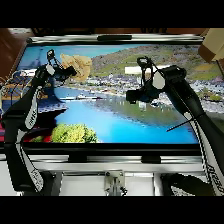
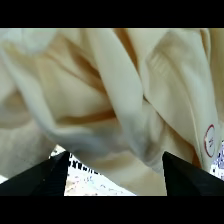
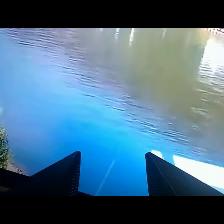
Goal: Fold the shirts.
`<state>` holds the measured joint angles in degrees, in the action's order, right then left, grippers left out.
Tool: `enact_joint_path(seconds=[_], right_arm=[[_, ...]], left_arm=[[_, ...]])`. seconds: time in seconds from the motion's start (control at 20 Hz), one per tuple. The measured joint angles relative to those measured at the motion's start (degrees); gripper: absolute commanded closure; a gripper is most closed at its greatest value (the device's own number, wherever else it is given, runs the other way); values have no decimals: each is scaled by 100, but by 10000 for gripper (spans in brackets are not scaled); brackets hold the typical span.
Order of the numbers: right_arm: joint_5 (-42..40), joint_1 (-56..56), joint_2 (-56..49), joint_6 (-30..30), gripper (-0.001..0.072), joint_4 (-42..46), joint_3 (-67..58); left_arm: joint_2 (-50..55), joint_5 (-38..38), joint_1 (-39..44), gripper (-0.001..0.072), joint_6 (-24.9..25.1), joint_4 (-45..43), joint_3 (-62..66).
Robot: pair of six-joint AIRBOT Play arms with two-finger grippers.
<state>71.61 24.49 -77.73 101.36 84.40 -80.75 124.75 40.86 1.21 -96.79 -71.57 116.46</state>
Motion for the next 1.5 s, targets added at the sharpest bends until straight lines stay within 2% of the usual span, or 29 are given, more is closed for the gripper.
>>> enact_joint_path(seconds=[0.05,0.1,0.15,0.25,0.3,0.35,0.45,0.5,0.75,1.05,1.25,1.35,1.5], right_arm=[[9,-2,0,-4,199,-2,0],[26,-2,0,-9,199,-4,0],[26,-2,0,-17,199,-7,0],[26,-2,0,-22,199,-11,0],[28,-2,0,-24,199,-9,0],[28,-2,0,-26,199,-11,0],[31,-2,0,-31,199,-13,0],[31,-2,0,-39,199,-13,0],[136,0,0,-39,198,-2,0],[-20,-13,166,26,198,417,-7],[197,-13,994,22,199,1248,-7],[372,-13,1620,20,199,1753,-13],[608,-15,2559,35,199,2218,-13]], left_arm=[[31,-76,-11,30,-7,-7,-2],[61,-173,-22,91,-52,-22,-4],[87,-269,-26,118,-125,-22,-2],[157,-422,-46,125,-396,-22,-2],[192,-474,-59,239,-553,-24,-4],[221,-518,-72,447,-682,-26,-2],[262,-597,-81,638,-879,-31,-2],[271,-629,-83,676,-953,-15,-2],[-7,-739,-70,678,-1078,321,11],[-1692,-297,127,678,-140,455,17],[-3392,643,579,678,549,455,20],[-4083,1331,981,678,702,280,-17],[-4752,2417,1762,678,660,37,-382]])
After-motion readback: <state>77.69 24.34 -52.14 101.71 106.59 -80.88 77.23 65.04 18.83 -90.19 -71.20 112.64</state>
